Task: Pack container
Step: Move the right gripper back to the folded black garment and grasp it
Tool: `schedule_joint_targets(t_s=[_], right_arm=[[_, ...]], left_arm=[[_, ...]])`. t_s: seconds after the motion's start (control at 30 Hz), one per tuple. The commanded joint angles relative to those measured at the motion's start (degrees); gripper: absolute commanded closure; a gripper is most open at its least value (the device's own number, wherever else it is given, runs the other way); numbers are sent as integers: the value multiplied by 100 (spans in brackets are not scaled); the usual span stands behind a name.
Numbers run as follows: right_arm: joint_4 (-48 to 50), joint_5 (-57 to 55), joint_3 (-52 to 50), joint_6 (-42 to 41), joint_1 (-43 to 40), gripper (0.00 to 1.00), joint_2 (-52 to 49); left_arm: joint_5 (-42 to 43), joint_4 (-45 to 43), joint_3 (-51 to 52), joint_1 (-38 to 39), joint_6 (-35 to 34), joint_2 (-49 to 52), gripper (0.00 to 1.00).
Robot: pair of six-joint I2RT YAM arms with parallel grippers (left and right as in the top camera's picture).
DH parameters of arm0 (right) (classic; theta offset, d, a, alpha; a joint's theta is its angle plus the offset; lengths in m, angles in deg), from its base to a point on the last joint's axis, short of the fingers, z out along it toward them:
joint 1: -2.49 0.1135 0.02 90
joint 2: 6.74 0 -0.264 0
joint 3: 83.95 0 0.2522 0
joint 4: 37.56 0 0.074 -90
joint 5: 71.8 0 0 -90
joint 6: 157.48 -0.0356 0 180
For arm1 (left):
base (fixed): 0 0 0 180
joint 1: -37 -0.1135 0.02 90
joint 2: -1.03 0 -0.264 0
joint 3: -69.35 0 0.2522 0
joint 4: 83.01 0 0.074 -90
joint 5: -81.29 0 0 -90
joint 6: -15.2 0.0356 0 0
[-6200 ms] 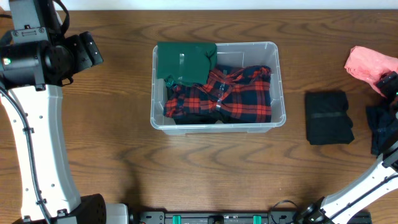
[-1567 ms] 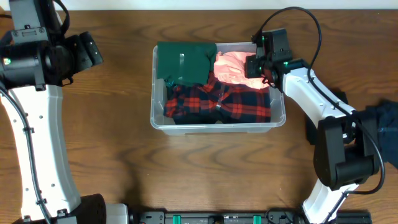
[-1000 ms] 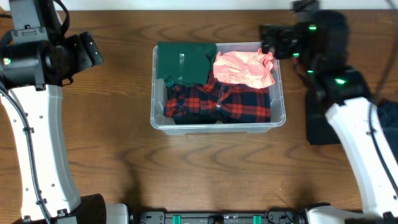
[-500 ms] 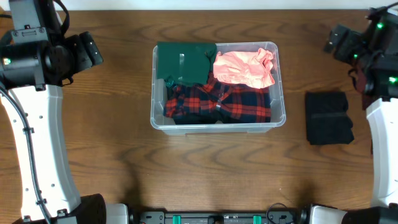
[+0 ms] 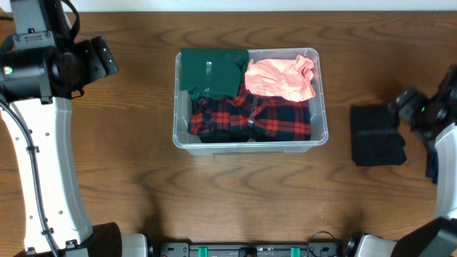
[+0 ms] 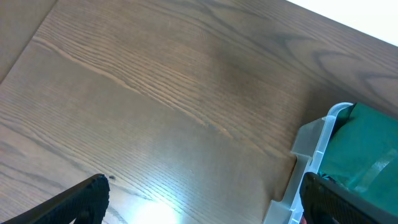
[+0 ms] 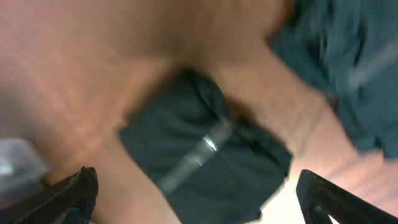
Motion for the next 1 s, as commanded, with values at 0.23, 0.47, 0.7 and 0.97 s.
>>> schedule_joint_targets(t_s=[0.23,0.47,0.7,0.97], right_arm=[[2063,846,-1180,2133,-129,1,-114],[2059,822,-1217,2922,-129,1,-686],[2006,820,-1217,2896,-131,2,-1213],[2015,813,-1217,2889,-133,28,-1659]], left_arm=[[-68,2,35,-15,9,37,2],[-68,2,33,-15,9,37,2],[-68,2,33,-15,9,37,2],[-68,2,33,-15,9,37,2]])
